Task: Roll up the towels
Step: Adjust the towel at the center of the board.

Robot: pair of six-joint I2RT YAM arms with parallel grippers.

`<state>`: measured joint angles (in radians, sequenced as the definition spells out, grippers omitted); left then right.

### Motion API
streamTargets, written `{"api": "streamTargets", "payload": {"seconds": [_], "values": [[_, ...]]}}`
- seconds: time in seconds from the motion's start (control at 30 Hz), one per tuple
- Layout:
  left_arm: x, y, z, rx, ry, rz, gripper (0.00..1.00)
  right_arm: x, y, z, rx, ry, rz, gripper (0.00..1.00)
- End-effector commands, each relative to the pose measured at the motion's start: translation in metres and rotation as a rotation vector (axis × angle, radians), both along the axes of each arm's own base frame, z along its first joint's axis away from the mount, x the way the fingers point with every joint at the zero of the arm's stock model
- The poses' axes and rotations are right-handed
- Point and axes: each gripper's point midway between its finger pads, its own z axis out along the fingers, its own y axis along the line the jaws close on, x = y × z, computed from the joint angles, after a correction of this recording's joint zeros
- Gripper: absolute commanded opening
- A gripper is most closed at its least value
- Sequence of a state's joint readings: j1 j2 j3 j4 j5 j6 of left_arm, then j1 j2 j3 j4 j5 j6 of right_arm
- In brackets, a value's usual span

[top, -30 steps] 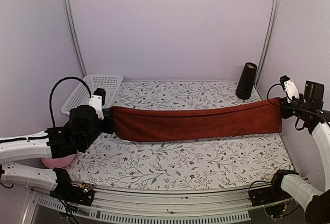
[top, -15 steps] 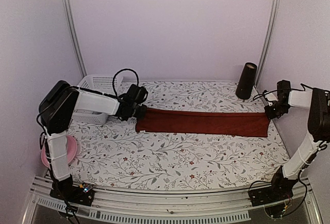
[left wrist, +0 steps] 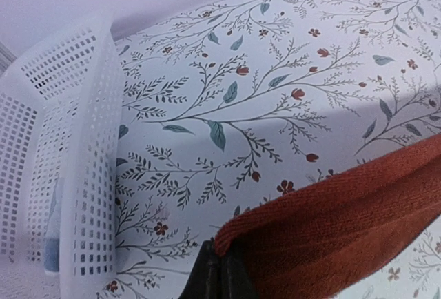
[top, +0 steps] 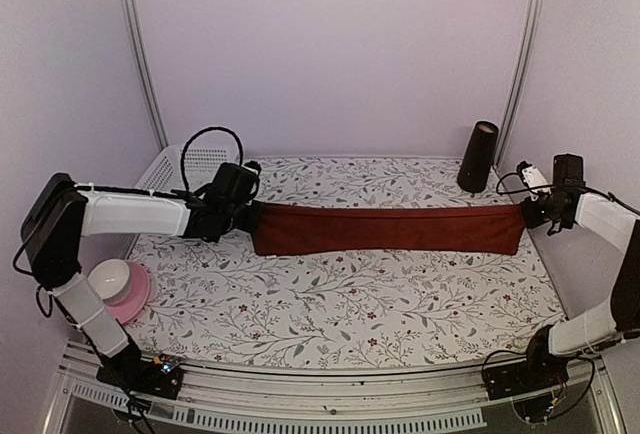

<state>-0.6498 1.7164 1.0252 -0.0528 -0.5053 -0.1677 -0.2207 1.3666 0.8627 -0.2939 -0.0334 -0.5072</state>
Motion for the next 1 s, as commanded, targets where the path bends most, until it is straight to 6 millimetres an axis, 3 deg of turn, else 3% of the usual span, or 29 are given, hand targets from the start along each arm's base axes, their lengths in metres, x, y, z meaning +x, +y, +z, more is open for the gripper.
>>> {"api": "streamTargets", "payload": {"seconds": [0.0,0.1,0.23,0.37,0.5,0.77,0.87,0.97], "values": [[-0.044,0.021,0.002,-0.002,-0.005,0.050,0.00,-0.032,0.021,0.019,-0.003,-0.048,0.106,0.02],[-0.079,0.033,0.004,-0.031,-0.007,0.072,0.00,-0.061,0.038,0.023,-0.001,-0.046,0.192,0.02],[-0.126,0.048,0.023,-0.091,-0.056,0.102,0.00,-0.095,0.058,0.040,-0.007,-0.089,0.283,0.02],[-0.146,0.057,0.038,-0.171,-0.095,0.088,0.00,-0.107,0.063,0.046,-0.019,-0.122,0.305,0.02],[-0.116,0.056,0.017,-0.199,-0.025,0.068,0.00,-0.086,0.049,-0.004,0.003,0.014,0.254,0.02],[-0.033,0.024,-0.070,0.035,0.203,0.027,0.00,-0.029,0.028,-0.079,0.025,0.240,0.165,0.02],[-0.005,0.019,-0.080,0.029,0.203,0.039,0.00,-0.011,0.023,-0.093,-0.020,0.268,0.139,0.02],[0.015,0.021,-0.074,0.017,0.166,0.076,0.00,0.006,0.017,-0.094,-0.053,0.254,0.090,0.02]]}}
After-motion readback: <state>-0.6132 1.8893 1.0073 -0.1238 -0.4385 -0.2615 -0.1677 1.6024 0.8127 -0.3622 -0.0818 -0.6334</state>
